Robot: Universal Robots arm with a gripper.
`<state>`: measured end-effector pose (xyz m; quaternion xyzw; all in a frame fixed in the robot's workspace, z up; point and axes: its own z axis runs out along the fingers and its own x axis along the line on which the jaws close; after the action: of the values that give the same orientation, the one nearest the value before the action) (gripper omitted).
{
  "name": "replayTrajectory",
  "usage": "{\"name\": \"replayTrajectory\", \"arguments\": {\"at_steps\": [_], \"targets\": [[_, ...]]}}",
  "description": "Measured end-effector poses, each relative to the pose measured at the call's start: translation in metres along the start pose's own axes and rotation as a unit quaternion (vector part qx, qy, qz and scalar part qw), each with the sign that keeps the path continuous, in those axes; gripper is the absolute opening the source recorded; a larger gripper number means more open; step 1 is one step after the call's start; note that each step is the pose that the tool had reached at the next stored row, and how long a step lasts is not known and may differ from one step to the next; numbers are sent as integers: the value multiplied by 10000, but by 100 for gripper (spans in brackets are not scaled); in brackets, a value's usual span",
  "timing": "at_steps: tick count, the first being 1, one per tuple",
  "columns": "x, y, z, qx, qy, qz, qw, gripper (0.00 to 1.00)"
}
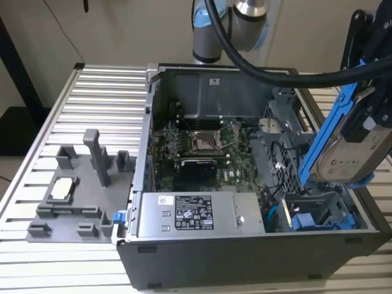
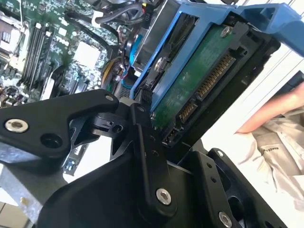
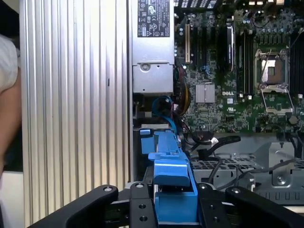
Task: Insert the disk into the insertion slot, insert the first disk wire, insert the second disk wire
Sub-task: 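Insert the disk into the insertion slot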
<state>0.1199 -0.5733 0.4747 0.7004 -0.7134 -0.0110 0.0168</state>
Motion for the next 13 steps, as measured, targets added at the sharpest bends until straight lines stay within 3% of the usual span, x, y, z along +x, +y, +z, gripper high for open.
{"name": "replayTrajectory", "arguments": {"at_steps": [6,13], "targets": [[9,-5,104,0,11,0,10000,33],[10,-6,113,0,23,0,10000,33]]}}
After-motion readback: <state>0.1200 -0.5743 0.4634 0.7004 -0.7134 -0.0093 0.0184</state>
